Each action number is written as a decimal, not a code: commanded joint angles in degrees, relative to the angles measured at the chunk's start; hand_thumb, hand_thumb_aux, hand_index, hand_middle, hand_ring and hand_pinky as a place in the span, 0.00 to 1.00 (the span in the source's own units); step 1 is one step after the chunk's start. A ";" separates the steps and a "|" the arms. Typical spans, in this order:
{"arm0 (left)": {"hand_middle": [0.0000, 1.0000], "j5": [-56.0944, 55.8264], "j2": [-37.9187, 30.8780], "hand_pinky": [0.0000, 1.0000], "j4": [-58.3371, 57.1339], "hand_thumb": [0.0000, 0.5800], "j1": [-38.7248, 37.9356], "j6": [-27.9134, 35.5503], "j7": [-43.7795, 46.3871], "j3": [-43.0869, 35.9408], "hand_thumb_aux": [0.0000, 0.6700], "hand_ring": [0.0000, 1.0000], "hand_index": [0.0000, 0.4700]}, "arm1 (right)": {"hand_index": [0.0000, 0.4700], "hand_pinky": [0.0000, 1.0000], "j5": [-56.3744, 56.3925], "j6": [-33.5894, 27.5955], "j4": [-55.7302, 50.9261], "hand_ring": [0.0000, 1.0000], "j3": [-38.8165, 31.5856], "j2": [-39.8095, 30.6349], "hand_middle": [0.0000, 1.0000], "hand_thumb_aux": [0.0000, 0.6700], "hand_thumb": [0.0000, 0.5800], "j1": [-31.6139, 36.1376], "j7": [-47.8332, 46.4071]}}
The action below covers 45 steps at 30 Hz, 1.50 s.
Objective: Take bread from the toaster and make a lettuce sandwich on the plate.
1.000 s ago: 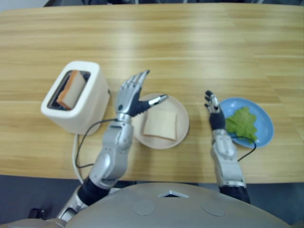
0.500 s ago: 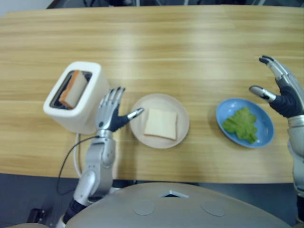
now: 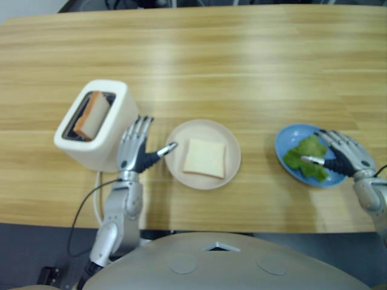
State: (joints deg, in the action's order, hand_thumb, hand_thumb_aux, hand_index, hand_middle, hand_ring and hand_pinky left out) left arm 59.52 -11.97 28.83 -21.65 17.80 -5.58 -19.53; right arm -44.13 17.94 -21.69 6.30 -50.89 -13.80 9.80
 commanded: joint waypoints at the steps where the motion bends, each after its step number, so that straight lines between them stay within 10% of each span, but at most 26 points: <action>1: 0.00 0.23 0.33 0.00 -0.64 0.00 -0.54 -0.30 -0.06 0.48 0.00 0.00 0.00 | 0.00 0.00 -1.03 0.82 -2.68 0.00 -3.06 -0.77 0.00 0.00 0.00 0.84 2.10; 15: 0.00 0.10 0.76 0.00 -0.48 0.00 -1.26 -0.65 -0.02 1.70 0.00 0.00 0.00 | 0.00 0.00 -1.80 -1.02 -3.46 0.00 -8.74 -1.50 0.00 0.00 0.00 1.44 3.54; 16: 0.00 0.12 0.80 0.00 -0.49 0.00 -1.29 -0.66 -0.01 1.70 0.00 0.00 0.00 | 0.49 0.21 -1.68 -1.16 -3.41 0.21 -8.90 -1.56 0.21 0.50 0.75 1.42 3.61; 17: 0.00 0.14 0.84 0.00 -0.47 0.00 -1.33 -0.68 0.00 1.72 0.00 0.00 0.00 | 0.77 1.00 -1.53 -1.32 -3.37 1.00 -9.05 -1.61 1.00 0.78 0.95 1.43 3.71; 21: 0.00 0.16 0.87 0.00 -0.42 0.00 -1.58 -0.74 -0.01 1.94 0.00 0.00 0.00 | 0.94 1.00 -1.19 -1.99 -3.35 1.00 -9.44 -1.76 1.00 0.96 1.00 1.54 4.14; 45: 0.00 0.06 1.23 0.00 -1.09 0.00 -2.55 -0.98 -1.27 2.26 0.00 0.00 0.00 | 0.98 1.00 1.44 -4.21 6.21 1.00 -2.52 -3.68 1.00 1.00 1.00 0.99 8.22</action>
State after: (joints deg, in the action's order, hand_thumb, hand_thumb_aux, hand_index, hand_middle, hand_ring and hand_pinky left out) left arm 59.58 -10.90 28.71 -23.86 16.93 -6.74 -17.64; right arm -43.89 14.50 -20.22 0.75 -53.44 -12.00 17.93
